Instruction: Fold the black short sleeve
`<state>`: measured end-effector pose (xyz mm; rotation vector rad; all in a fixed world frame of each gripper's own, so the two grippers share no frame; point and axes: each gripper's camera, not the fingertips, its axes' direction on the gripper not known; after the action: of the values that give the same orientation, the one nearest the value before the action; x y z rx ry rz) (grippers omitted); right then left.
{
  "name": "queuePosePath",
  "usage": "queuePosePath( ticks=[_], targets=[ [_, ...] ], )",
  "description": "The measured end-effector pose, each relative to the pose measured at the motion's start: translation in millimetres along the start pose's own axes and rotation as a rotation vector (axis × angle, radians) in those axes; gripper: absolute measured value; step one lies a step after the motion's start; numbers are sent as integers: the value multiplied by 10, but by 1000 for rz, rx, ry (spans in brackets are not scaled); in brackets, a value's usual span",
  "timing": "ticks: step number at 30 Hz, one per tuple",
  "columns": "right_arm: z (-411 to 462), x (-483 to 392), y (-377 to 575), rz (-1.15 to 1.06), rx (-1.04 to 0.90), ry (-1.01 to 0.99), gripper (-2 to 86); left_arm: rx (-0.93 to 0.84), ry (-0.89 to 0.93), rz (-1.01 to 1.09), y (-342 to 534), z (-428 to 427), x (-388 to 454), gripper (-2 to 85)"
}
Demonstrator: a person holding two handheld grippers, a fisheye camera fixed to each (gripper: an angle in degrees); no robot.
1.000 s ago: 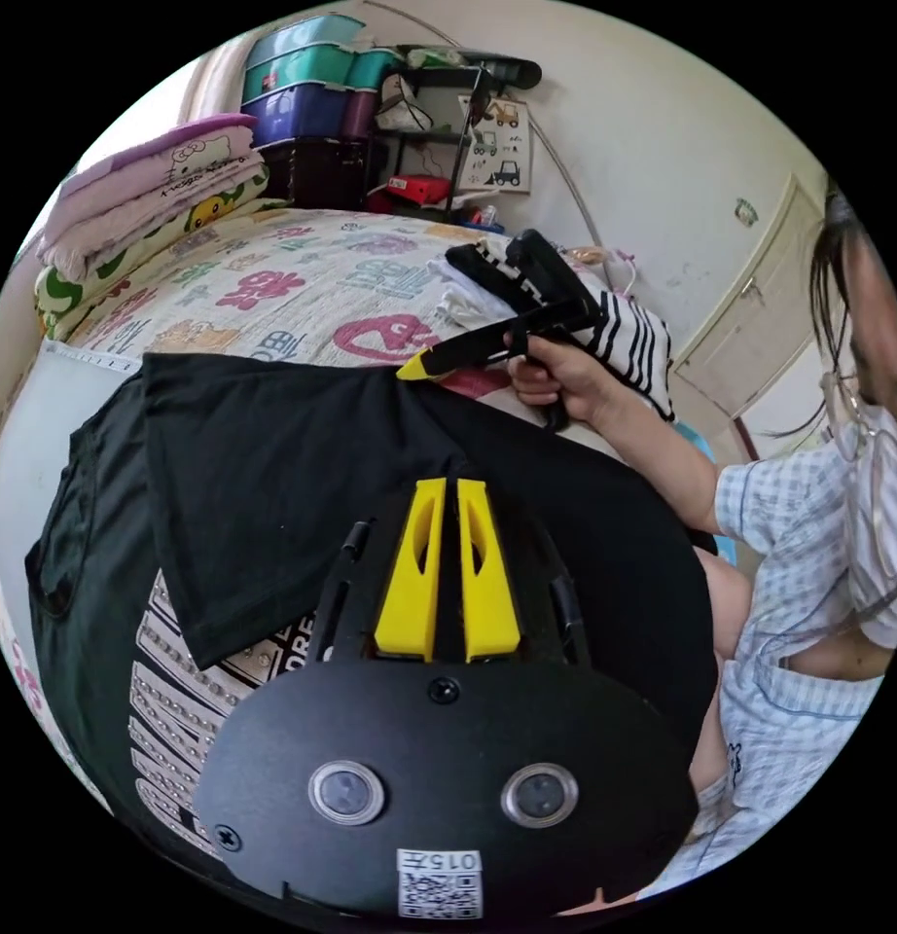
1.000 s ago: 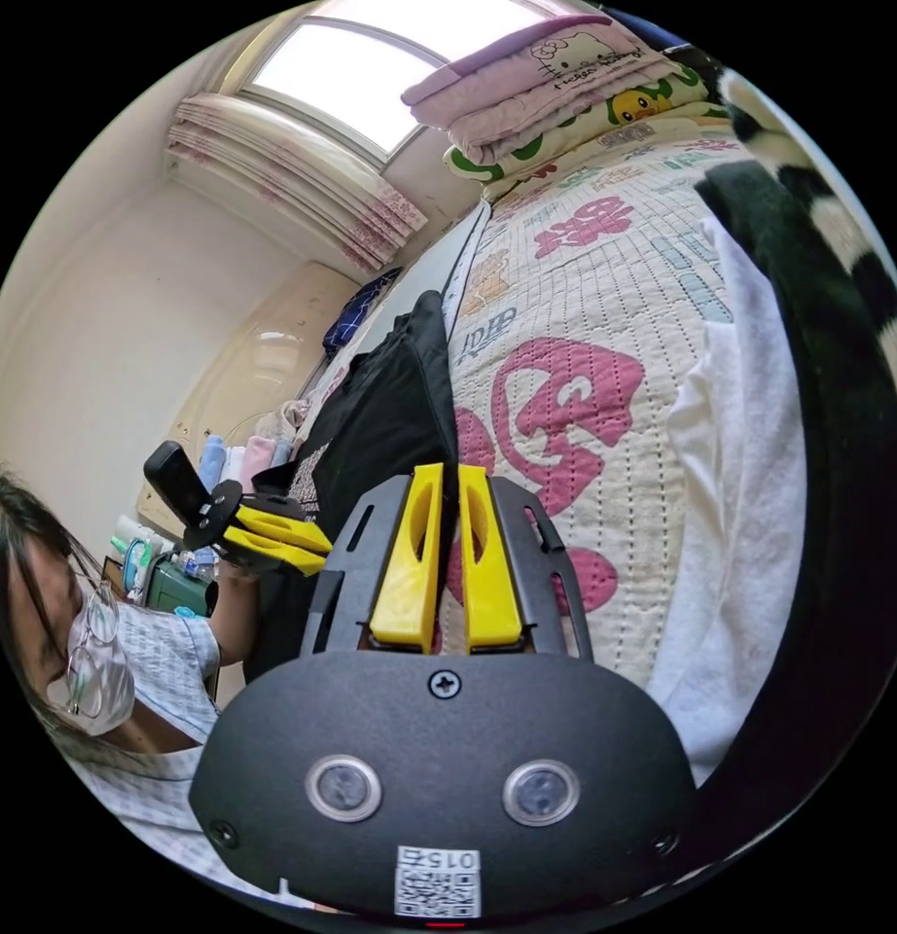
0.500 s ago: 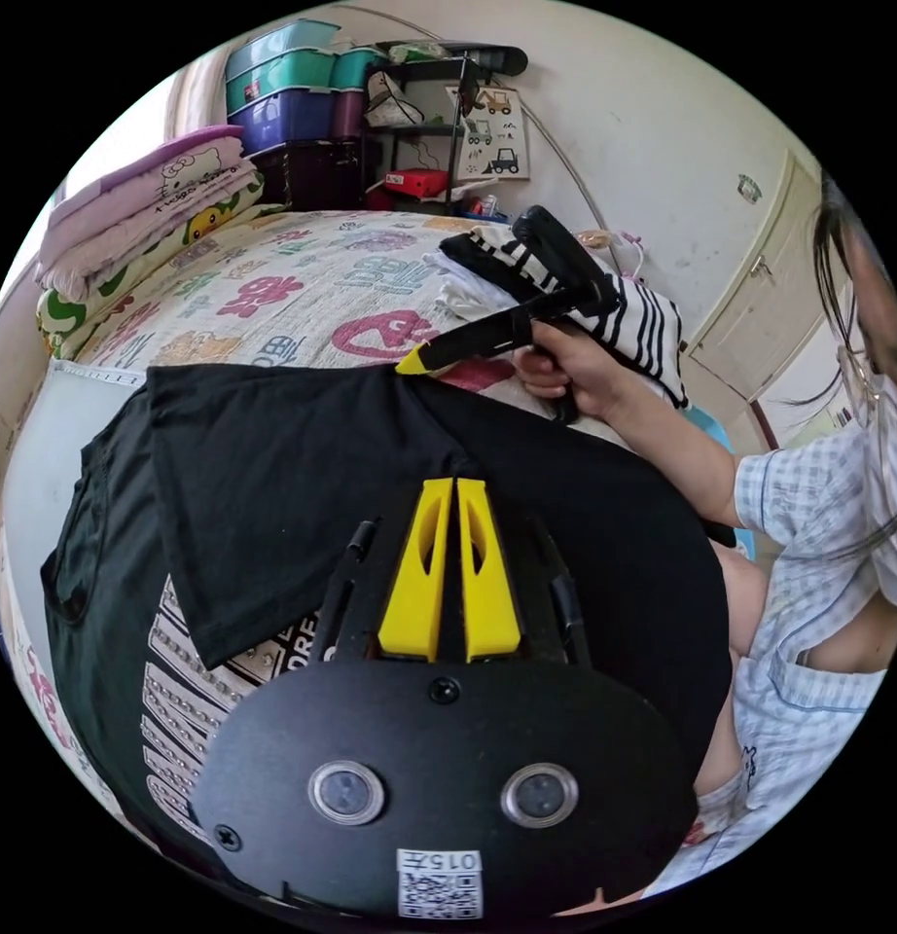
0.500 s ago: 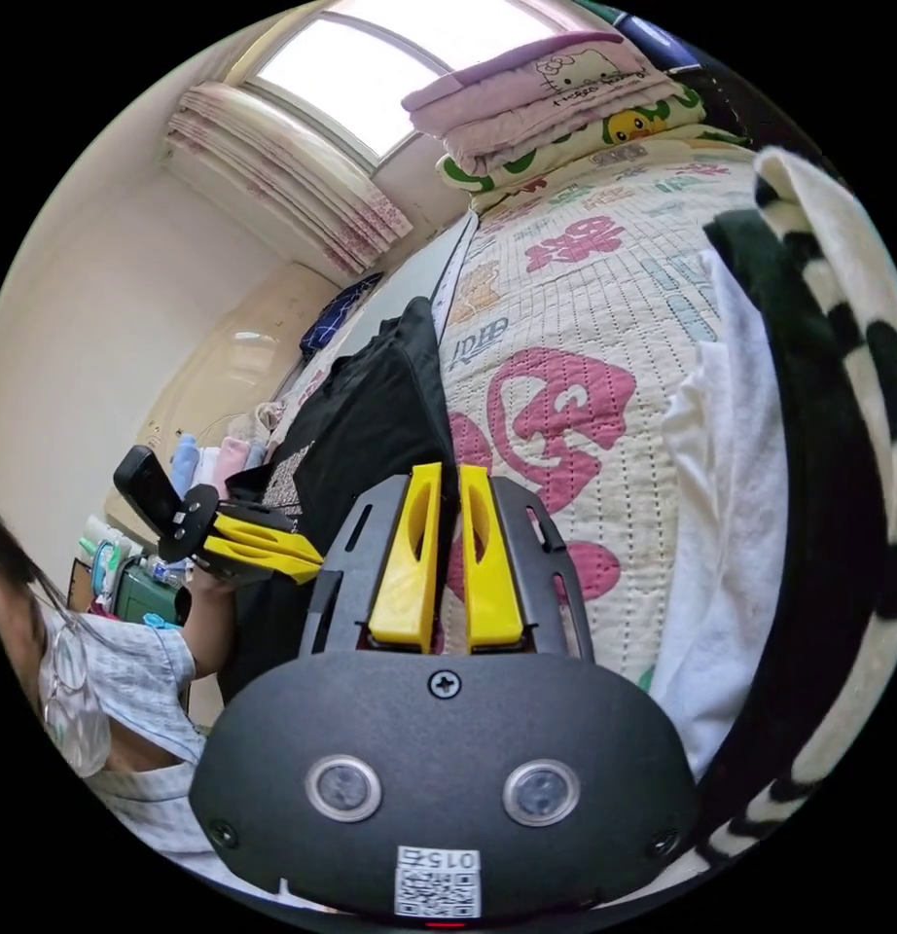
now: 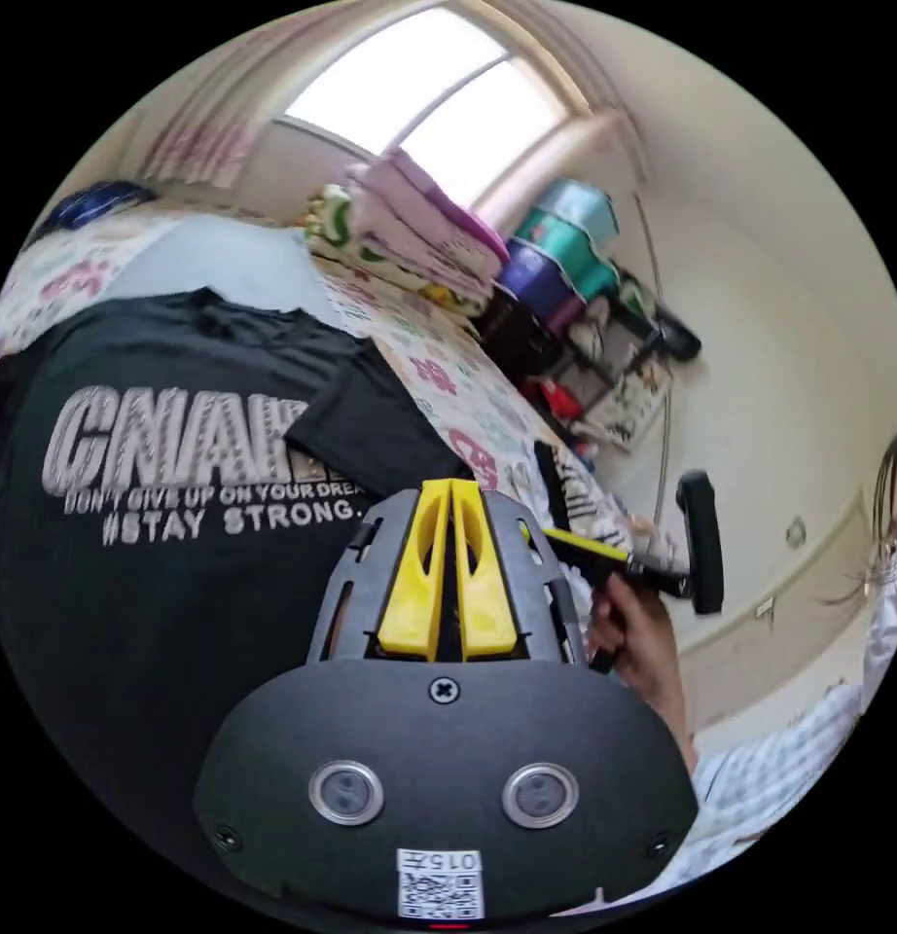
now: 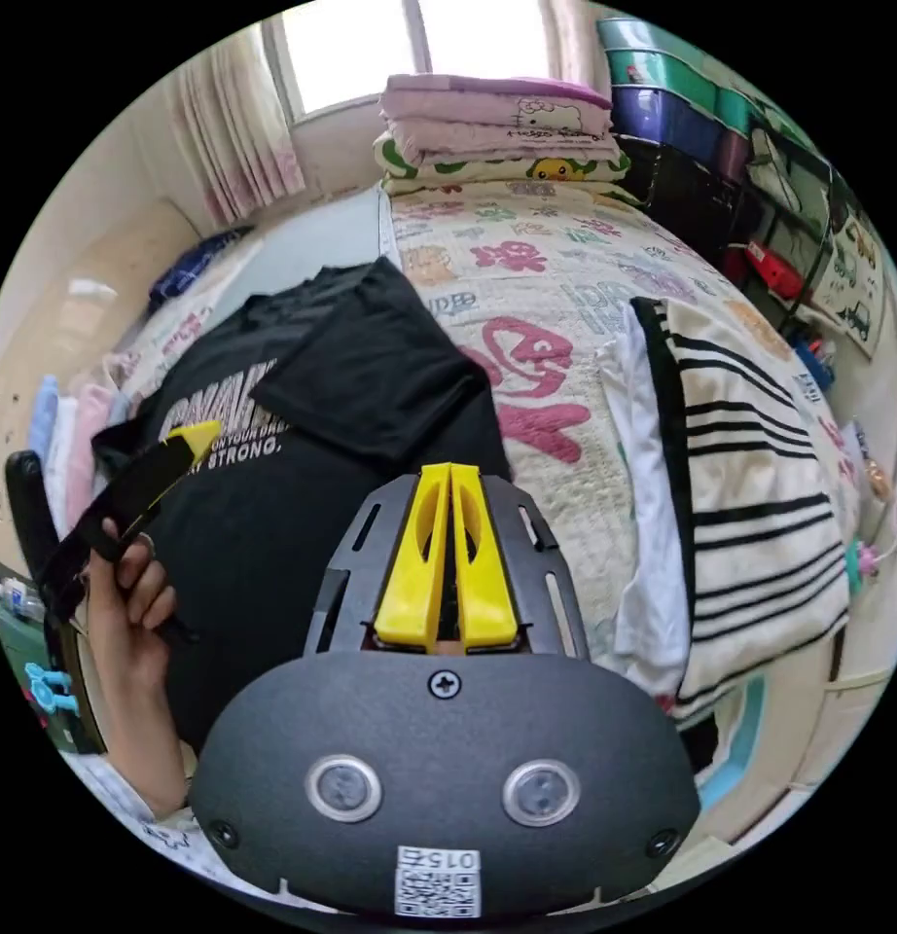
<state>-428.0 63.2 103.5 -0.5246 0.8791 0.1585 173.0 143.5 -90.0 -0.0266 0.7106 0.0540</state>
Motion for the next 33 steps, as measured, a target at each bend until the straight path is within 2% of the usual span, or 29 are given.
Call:
queuePosePath(
  ticks=[3, 5, 8, 10, 14, 17, 21, 33],
  targets=[
    [536, -964, 467, -176, -144, 49, -6, 137, -57, -235, 530, -466, -271, -8],
    [914, -1519, 874, -254, -127, 325, -6, 195, -70, -341, 796, -803, -460, -8],
    [1412, -1965, 1303, -367, -166, 526, -7, 249, -32, -430, 1028, -1121, -676, -9],
    [1628, -2044, 1452, -380, -188, 549, -6, 242, -20, -482, 1133, -1231, -832, -9],
    [2234, -2214, 1772, -507, -278, 694, -7, 219, 199, -613, 1373, -1191, -1300, -9],
    [2687, -2225, 1972, -562, -354, 792, -7, 235, 186, -682, 1546, -1202, -1502, -9],
    [3021, -2149, 2189, -529, -341, 805, -6, 220, 235, -661, 1611, -1195, -1625, -9],
    [3801, -1814, 2831, -519, -343, 788, -5, 196, 223, -646, 1795, -1280, -1740, -9]
  ],
)
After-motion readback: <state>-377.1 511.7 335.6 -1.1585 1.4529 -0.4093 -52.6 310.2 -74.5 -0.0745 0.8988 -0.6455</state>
